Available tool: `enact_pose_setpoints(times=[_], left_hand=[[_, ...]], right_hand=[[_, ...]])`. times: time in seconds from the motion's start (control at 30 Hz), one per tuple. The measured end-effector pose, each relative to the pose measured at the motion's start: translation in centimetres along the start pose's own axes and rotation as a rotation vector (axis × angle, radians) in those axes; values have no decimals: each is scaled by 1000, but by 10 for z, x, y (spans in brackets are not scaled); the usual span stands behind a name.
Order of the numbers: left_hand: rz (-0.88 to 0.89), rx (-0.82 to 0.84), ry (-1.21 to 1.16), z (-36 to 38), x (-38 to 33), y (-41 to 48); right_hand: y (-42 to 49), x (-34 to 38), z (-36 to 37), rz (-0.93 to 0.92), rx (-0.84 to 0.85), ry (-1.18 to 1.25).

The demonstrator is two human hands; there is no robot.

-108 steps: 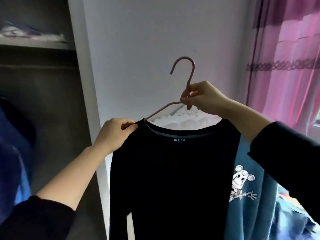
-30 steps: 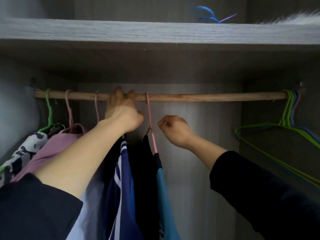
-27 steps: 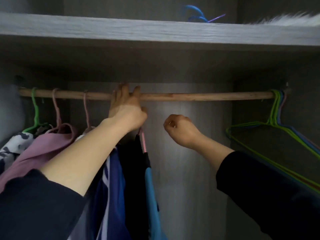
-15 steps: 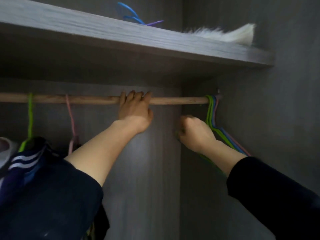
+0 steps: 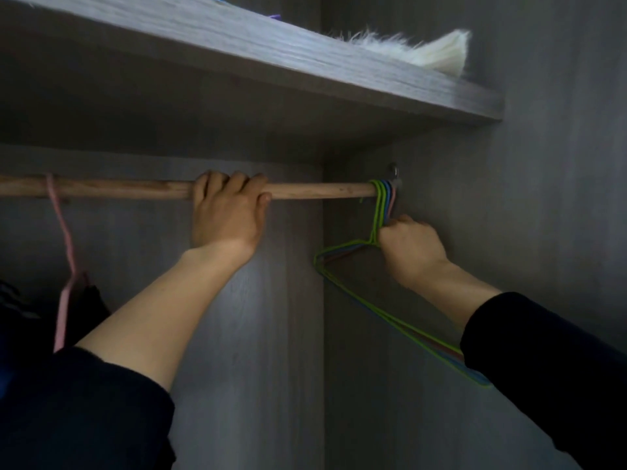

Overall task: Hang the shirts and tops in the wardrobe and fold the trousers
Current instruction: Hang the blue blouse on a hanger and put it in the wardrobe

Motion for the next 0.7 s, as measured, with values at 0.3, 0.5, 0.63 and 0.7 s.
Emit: enact_pose_setpoints(times=[0.3,0.5,0.63,0.7], left_hand=[[4,12,-30,1,1,0],[19,-4,-63,-1,0,-2],[25,64,-72,-3,-2,-9],[-14,137,-100,-5,-7,-18]], right_hand=[[12,0,-5,280,-87,726],[6,33,-14,257,-147,911],[-26,55,-7,225,-97,910],[-47,59,-5,223,-56,911]])
Point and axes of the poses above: each hand's wrist, its own y-axis towards the middle knuckle, its own z-axis out of the palm, x = y × z, the point moved 6 cm from there along y, towards the middle knuckle, and after that the axes turned 6 degrees about -z, right-handed, at the moved point
